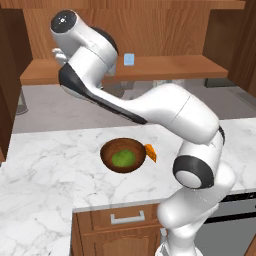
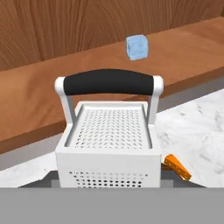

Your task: Pick the cheese from the fridge and the cheese grater from the cabinet and place them next to the salad bowl.

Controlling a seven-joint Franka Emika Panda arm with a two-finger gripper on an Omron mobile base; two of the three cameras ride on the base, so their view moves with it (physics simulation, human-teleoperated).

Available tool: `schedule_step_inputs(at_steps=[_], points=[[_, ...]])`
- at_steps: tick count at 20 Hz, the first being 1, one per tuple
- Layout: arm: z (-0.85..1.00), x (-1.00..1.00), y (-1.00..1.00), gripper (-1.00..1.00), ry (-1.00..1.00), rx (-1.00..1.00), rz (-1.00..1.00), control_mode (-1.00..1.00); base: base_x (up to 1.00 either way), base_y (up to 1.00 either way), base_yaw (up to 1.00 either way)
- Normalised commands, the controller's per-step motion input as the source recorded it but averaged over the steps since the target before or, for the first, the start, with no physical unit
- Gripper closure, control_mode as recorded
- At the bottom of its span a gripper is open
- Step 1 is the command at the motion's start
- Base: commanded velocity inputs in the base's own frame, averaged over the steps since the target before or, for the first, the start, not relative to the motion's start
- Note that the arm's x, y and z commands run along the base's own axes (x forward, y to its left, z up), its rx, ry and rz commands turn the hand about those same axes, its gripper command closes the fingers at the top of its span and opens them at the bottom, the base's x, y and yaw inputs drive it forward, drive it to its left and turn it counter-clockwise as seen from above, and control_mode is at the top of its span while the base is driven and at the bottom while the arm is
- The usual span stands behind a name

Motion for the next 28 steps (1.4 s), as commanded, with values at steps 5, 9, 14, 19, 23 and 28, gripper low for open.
schedule_step_inputs(at_steps=[5, 9, 14, 19, 23, 28], points=[[-0.42, -0.41, -0.38, 1.0, 0.0, 0.14, 0.0, -1.0, 0.0, 0.0, 0.0], [-0.34, -0.22, -0.41, 1.0, 0.0, 0.11, 0.01, -1.0, 0.0, 0.0, 0.0], [-0.25, -0.18, -0.45, 1.0, 0.0, 0.03, 0.02, -1.0, 0.0, 0.0, 0.0], [-0.22, -0.14, -0.43, 1.0, -0.01, 0.0, 0.04, -1.0, 0.0, 0.0, 0.0], [-0.27, -0.09, -0.48, 1.0, -0.01, 0.0, 0.07, -1.0, 0.0, 0.0, 0.0], [-0.33, -0.02, -0.5, 1.0, 0.0, 0.0, 0.1, -1.0, 0.0, 0.0, 0.0]])
